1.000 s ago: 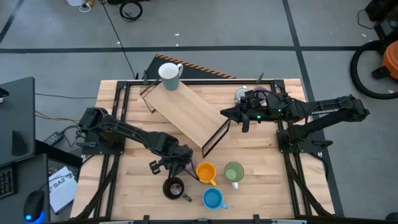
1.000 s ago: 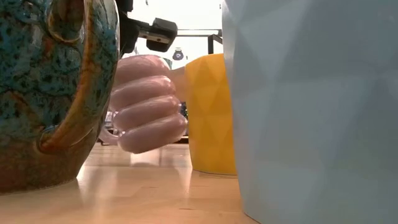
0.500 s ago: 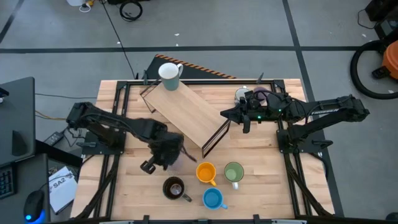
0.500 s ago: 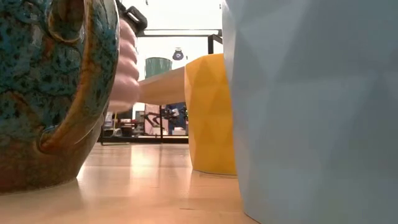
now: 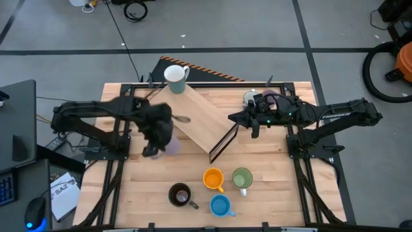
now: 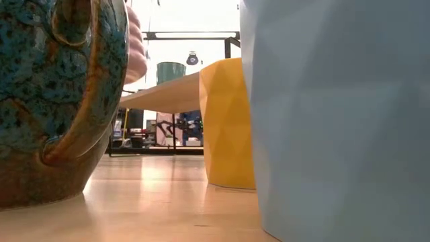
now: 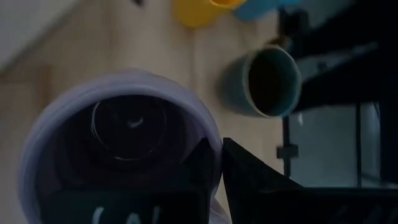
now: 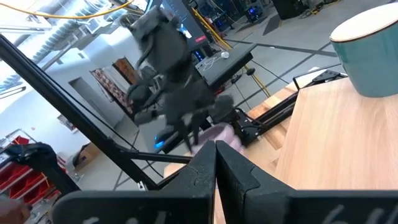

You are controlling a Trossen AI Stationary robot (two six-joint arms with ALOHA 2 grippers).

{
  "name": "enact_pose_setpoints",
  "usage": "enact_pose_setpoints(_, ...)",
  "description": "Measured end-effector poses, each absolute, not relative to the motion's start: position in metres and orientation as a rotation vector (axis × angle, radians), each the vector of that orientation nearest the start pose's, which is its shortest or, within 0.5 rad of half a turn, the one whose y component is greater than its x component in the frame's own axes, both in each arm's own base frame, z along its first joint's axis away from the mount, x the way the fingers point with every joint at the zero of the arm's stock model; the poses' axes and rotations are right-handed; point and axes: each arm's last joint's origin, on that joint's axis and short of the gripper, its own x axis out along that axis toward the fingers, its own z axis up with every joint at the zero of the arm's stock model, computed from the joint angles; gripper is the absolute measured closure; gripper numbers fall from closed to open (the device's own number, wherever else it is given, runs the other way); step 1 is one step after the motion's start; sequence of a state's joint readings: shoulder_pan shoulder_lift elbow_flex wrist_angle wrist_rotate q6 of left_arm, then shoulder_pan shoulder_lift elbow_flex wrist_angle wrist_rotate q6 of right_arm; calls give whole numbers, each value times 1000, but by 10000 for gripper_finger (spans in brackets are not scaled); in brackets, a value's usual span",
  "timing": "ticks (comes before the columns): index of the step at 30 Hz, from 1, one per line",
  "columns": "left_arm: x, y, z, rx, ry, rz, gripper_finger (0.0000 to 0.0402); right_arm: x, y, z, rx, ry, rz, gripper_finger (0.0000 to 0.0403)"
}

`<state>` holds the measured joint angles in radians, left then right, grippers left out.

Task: Place coffee mugs
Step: Put the purple mug on the shelf

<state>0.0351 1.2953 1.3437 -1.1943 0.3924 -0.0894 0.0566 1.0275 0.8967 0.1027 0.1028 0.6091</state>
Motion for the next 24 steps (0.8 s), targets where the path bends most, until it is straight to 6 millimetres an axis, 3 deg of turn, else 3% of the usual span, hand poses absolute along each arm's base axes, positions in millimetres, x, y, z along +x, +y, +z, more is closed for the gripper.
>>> enact_pose_setpoints(6,214,23,362,-349,1054,-171,372,231,10,355,622,4,-51,386)
enact_pose_setpoints(13,196,48,392,-186,1025,-67,372,230,10,356,625,-5,-50,386)
enact_pose_setpoints(19,184,76,390,-65,1105,50,372,230,9,357,626,-22,-68,386)
enact_pose_setpoints(24,188,101,382,-3,1142,55,372,230,9,358,627,-34,-76,386)
